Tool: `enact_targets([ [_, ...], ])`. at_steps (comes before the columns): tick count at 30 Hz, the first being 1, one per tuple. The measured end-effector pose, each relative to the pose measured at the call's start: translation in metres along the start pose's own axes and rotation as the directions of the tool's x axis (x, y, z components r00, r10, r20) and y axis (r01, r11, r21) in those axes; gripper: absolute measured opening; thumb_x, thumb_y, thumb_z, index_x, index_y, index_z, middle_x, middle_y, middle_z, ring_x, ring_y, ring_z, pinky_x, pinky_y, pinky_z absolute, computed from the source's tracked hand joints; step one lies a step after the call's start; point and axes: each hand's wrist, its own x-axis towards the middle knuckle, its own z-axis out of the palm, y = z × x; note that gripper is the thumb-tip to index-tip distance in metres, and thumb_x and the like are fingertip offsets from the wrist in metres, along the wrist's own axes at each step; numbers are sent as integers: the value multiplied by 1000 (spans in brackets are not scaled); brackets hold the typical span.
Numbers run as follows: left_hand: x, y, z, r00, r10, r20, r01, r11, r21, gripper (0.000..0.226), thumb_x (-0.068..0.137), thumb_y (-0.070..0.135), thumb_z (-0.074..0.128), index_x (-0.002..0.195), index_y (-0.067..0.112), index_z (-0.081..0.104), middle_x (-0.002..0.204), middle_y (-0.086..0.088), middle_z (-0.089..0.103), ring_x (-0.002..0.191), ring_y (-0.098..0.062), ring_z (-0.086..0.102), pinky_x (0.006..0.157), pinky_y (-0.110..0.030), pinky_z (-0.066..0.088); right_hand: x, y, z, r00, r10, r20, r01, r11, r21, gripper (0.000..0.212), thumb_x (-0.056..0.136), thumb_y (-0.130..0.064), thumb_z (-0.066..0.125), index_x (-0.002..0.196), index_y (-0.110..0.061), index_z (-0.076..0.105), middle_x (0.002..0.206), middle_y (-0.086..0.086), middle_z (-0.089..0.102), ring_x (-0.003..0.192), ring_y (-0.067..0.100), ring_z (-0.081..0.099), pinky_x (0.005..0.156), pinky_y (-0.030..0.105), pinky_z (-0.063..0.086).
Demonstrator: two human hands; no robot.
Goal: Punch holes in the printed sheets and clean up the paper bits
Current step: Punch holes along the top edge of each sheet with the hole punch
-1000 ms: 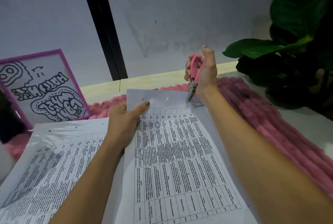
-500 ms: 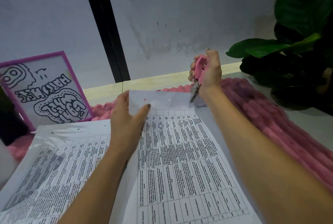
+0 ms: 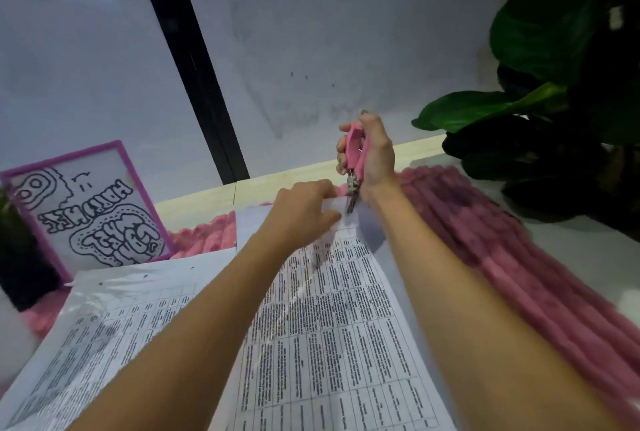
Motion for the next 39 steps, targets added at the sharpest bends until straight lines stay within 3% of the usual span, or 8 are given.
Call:
enact_targets([
  [9,10,-2,2,999,-8,-49,-1,984,-179,14,83,29,72,74,20,66,65,7,59,70,-23,56,70,-36,41,0,-9,-6,991,95,93,-101,993,61,41,92,-44,48,100,-5,58,66,4,56,48,14,48,45,23,37],
  [17,8,7,-4,983,62,-175,-83,989,-119,14,86,33,68,77,23,64,61,15,53,70,-18,53,81,-37,37,1,-31,2,977,140,161,-148,988,41,45,94,-47,47,108,-5,57,68,4,56,48,14,46,47,23,35],
  [23,3,9,-3,980,29,-198,-25,999,26,13,92,32,61,91,20,65,82,9,64,80,-17,55,93,-36,30,-1,-31,10,985,100,141,-92,994,-60,55,82,-48,53,112,-2,59,72,8,58,51,16,50,47,25,41],
  [27,-3,4,-2,988,-49,-143,35,995,-97,14,91,33,60,79,26,56,70,13,57,76,-16,53,94,-36,31,-8,-49,17,989,95,109,-117,970,213,40,90,-44,49,103,-7,58,68,6,55,48,15,46,46,22,36],
  [30,-7,-1,-9,986,-63,-157,36,985,-167,11,91,36,61,87,26,64,81,14,63,83,-13,56,95,-36,31,-13,-68,14,997,-71,4,69,945,-320,42,87,-44,63,120,-18,57,87,2,58,52,10,46,43,22,36],
  [33,-9,-9,-19,976,-75,-204,20,965,-260,9,87,37,67,82,32,62,77,19,62,86,-12,60,98,-45,40,-33,-82,-14,992,92,88,5,664,-748,57,82,-37,74,135,-27,54,105,-7,55,63,3,48,50,19,38],
  [36,-16,-10,-28,960,-87,-268,-32,912,-409,16,82,44,71,72,40,59,74,19,65,85,-13,64,93,-54,45,-63,-79,-47,861,506,53,-146,345,-927,67,65,-52,79,126,-28,63,114,-9,63,95,14,62,80,29,48],
  [39,-28,-6,-36,900,-89,-426,-77,931,-357,17,78,54,69,87,43,60,93,22,66,101,-13,60,102,-54,38,-83,-62,-55,884,467,-12,-206,367,-907,33,76,-25,76,102,-6,70,83,-6,64,74,9,57,69,26,39],
])
